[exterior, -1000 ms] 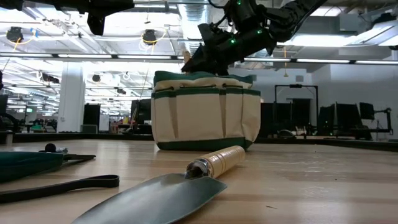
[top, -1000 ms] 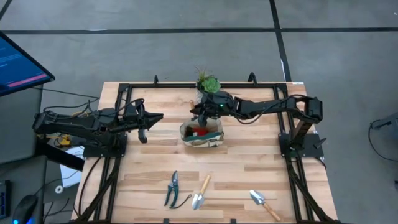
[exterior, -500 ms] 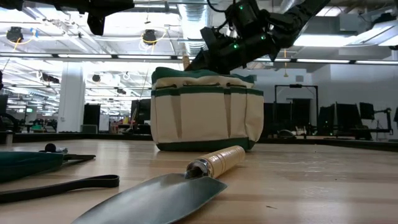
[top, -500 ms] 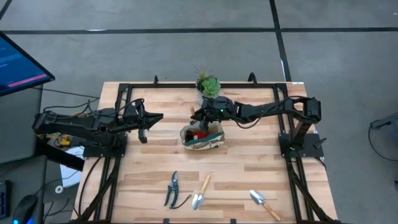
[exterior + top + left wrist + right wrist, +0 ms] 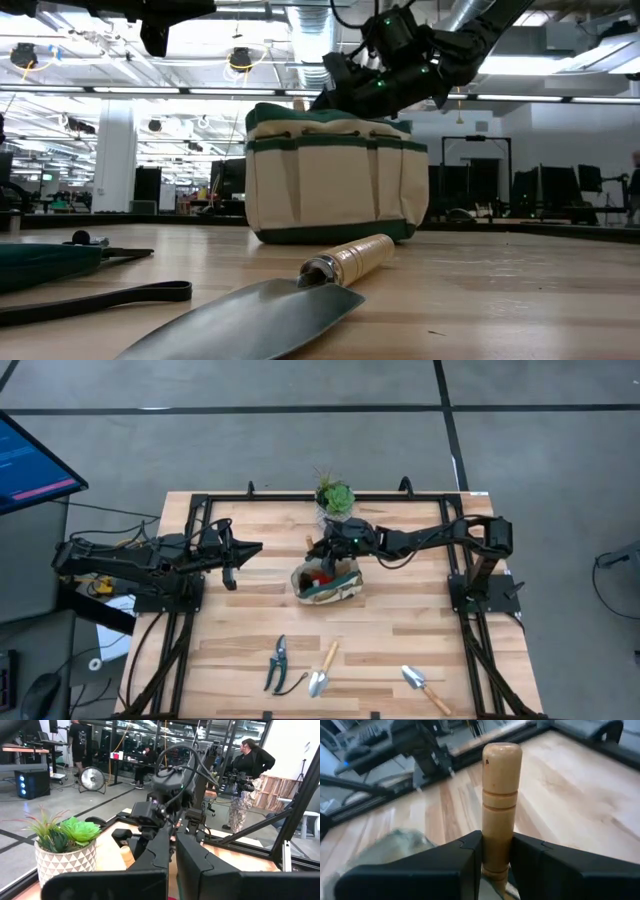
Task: Pick & Place Garden tools in Gardening bag
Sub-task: Put the trowel into the gardening bag
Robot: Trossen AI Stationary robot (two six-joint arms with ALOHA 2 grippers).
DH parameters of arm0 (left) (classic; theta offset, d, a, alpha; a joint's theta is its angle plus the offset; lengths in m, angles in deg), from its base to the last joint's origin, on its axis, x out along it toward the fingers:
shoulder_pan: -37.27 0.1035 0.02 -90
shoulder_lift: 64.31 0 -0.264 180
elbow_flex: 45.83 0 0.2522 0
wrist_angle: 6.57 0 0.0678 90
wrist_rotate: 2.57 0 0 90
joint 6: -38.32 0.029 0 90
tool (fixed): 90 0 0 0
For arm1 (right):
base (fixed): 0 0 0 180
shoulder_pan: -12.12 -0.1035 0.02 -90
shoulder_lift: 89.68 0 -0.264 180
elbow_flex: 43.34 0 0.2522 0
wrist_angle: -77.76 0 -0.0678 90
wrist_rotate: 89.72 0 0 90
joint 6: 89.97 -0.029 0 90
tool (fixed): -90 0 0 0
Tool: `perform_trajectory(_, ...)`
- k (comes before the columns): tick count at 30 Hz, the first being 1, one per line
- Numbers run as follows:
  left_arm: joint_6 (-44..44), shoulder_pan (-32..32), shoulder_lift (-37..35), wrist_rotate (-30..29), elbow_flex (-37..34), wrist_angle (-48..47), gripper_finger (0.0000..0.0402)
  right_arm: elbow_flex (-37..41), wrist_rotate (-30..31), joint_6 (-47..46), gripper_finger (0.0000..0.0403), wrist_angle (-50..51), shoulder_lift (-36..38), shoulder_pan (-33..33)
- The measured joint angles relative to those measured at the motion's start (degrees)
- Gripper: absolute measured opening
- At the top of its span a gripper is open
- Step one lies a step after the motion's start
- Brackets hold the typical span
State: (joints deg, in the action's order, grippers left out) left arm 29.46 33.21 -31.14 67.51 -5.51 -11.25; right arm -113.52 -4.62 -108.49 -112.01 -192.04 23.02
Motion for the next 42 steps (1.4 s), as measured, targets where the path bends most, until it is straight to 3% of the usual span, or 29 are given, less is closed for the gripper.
perform_trajectory(4, 0.0, 0.0, 0.0, 0.0, 0.0, 0.0, 0.0002, 0.0, -2.5, 0.3, 0.0075, 0.2, 0.0, 0.1)
perform_trajectory(14, 0.0, 0.0, 0.0, 0.0, 0.0, 0.0, 0.0002, 0.0, -11.6, 0.9, 0.0196, 0.3, 0.0, 0.7)
perform_trajectory(24, 0.0, 0.0, 0.0, 0.0, 0.0, 0.0, 0.0002, -2.6, -15.9, 4.5, 0.0227, 1.5, 1.6, 2.4)
perform_trajectory(34, -1.0, 0.0, 0.0, -1.4, 0.0, 0.0, 0.0002, -10.5, -13.0, 17.2, 0.0227, 23.7, 10.1, 3.8)
perform_trajectory(39, -2.9, 0.0, 0.0, -3.9, 0.0, -0.1, 0.0004, -15.4, -7.5, 18.6, 0.0227, 45.7, 17.6, 3.3)
perform_trajectory(42, -5.3, 0.0, 0.0, -4.1, 0.0, -0.2, 0.0014, -17.3, -0.9, 14.4, 0.0226, 61.1, 22.7, 0.6)
